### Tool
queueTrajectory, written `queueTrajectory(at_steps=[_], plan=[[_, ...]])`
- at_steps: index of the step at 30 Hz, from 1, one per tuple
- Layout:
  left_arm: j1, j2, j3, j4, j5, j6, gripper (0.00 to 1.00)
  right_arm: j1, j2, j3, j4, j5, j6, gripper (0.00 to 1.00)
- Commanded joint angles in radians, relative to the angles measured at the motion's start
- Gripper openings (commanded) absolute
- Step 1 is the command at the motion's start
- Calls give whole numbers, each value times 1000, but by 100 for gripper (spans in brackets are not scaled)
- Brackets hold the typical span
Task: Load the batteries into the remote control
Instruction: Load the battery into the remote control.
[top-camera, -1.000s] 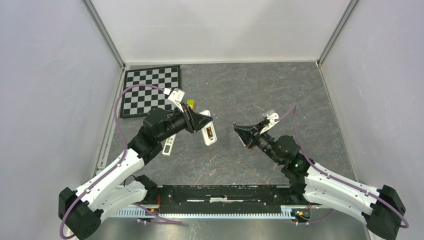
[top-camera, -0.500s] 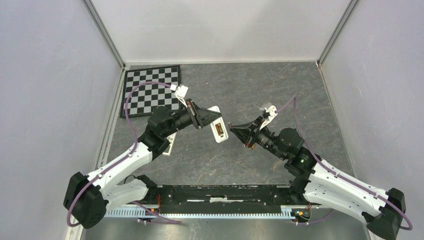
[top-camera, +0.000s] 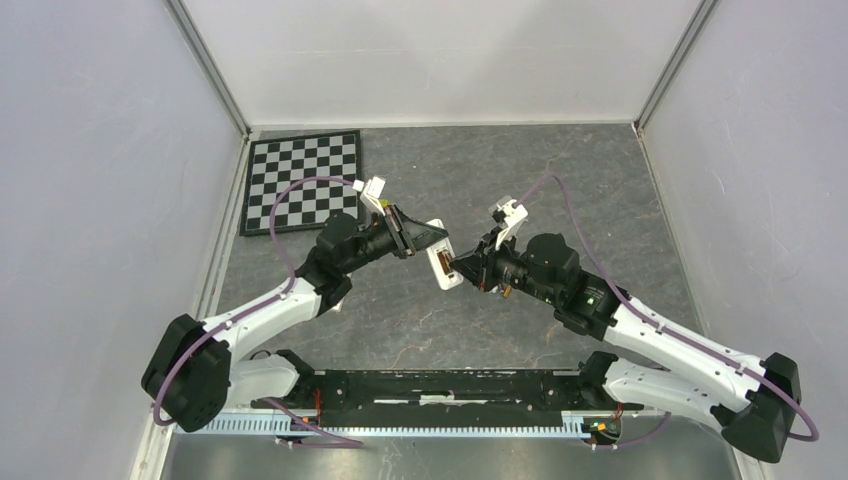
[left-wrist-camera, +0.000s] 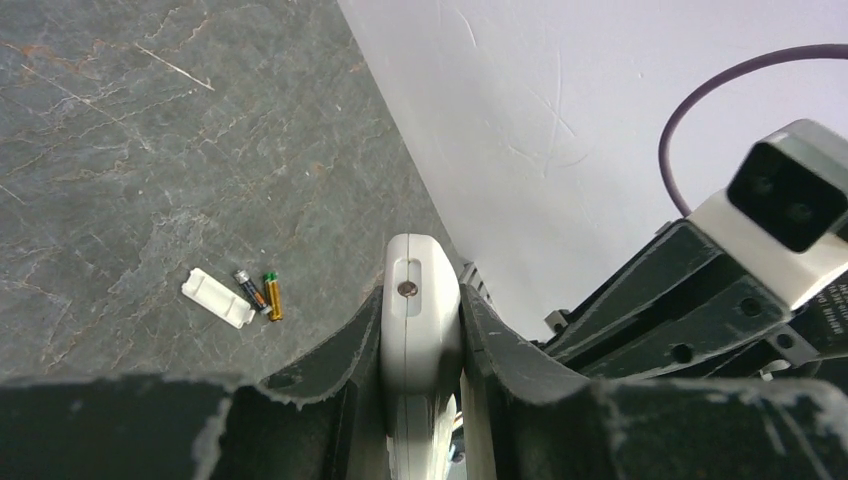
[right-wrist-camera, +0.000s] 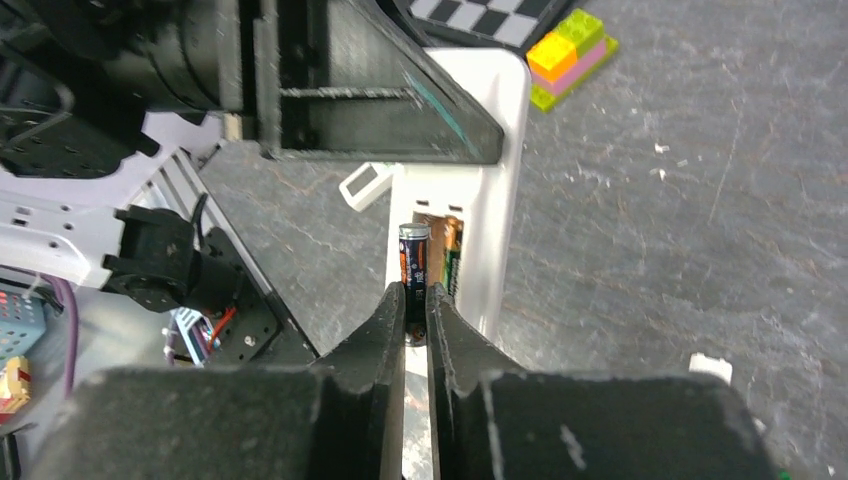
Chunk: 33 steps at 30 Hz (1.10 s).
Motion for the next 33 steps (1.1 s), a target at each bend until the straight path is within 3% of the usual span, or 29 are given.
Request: queueTrajectory(at_steps=[1,15,29,33], plan=[[3,6,-9,126,-23,-89,2,6,30,52,-73,32,12,13],[3,23,-32,212,-14,-200,2,5,104,105,-128,32,39,20],[5,-6,-33,171,-36,-248,2,5,88,124,-135,87,76,40],[5,-12,-33,159,-43,-273,2,3,54,104,-78,84,98,51]])
